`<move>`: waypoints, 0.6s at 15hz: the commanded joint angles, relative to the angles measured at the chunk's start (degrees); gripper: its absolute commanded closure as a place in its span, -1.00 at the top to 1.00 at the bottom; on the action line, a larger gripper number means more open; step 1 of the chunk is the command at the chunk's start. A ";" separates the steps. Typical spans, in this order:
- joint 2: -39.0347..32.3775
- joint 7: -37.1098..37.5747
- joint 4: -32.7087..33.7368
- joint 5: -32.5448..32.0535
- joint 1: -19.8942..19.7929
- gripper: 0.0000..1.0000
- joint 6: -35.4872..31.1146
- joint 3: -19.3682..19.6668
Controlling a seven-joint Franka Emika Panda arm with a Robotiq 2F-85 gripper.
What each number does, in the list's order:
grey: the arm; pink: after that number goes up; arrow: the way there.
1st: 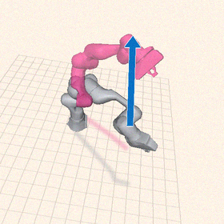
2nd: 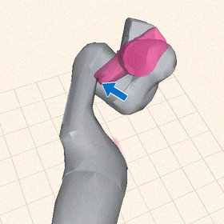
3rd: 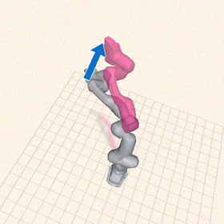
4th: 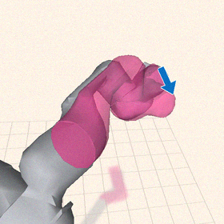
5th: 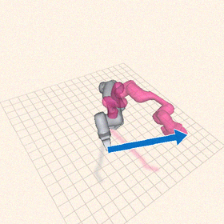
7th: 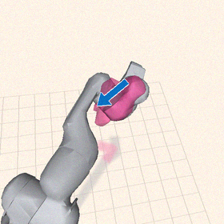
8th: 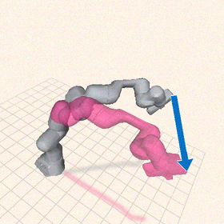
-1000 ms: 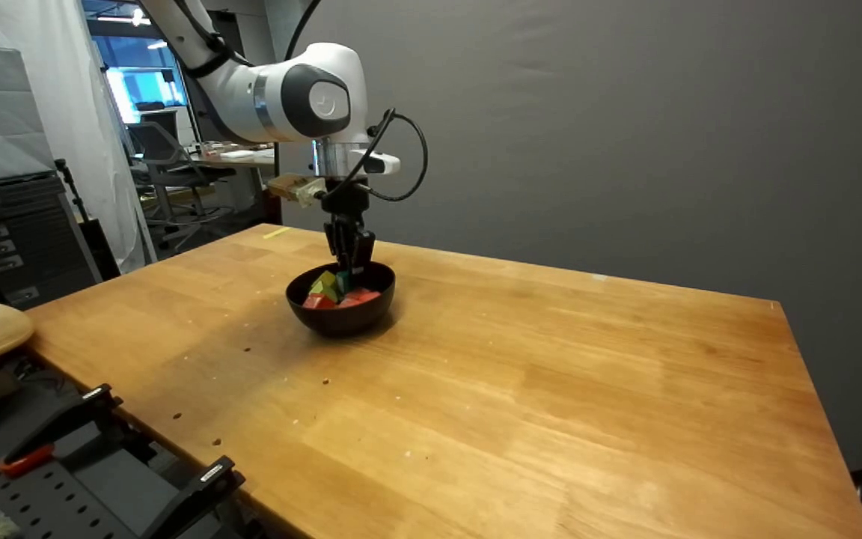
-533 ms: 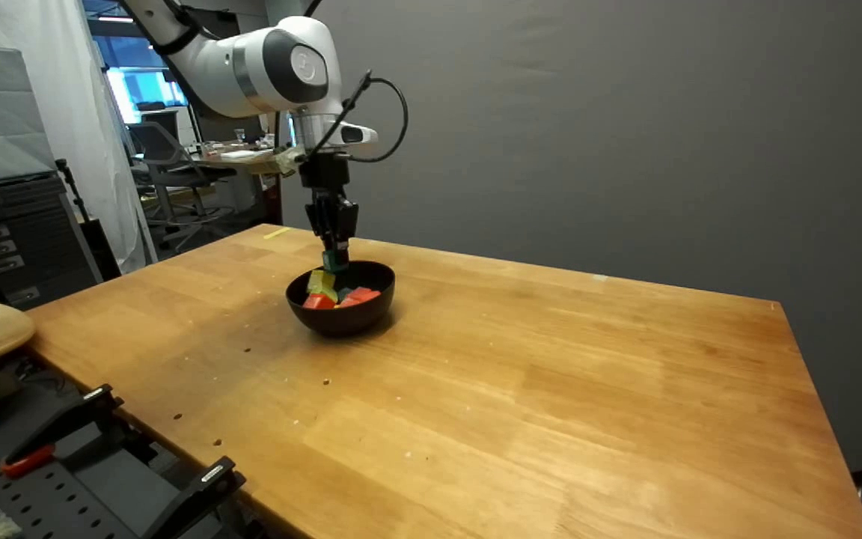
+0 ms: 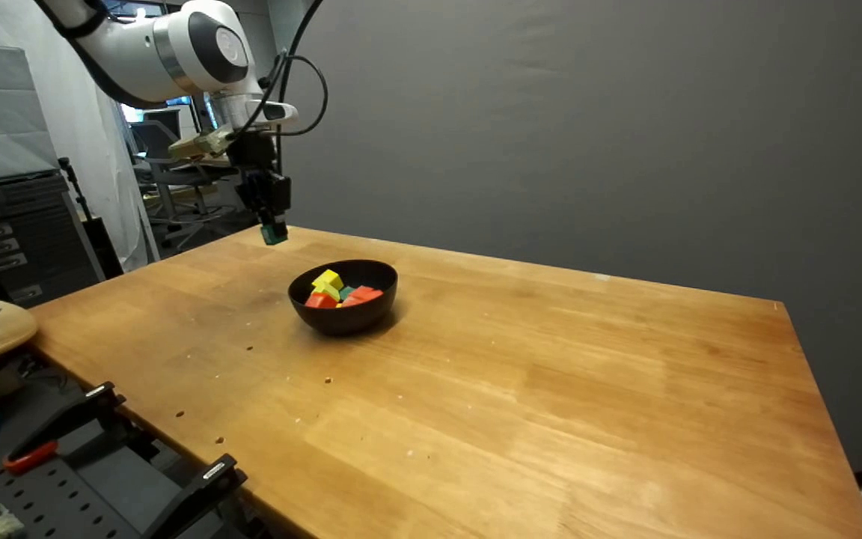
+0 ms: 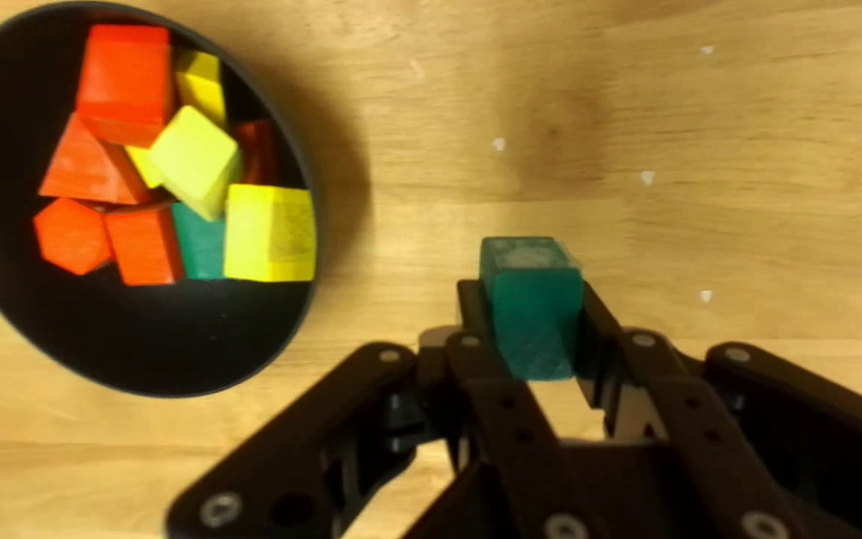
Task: Remove the blocks from the bowl and put them on the table
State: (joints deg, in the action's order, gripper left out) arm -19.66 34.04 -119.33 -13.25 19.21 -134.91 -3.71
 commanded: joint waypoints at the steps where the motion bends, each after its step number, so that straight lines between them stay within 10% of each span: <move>1: -3.27 -3.08 2.33 5.05 -1.14 -0.76 -2.17 -2.63; 9: -10.45 -3.72 5.27 13.04 -1.60 -0.77 -3.11 -1.67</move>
State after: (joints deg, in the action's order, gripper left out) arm -27.56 30.84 -115.55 -2.28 17.90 -136.82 -5.82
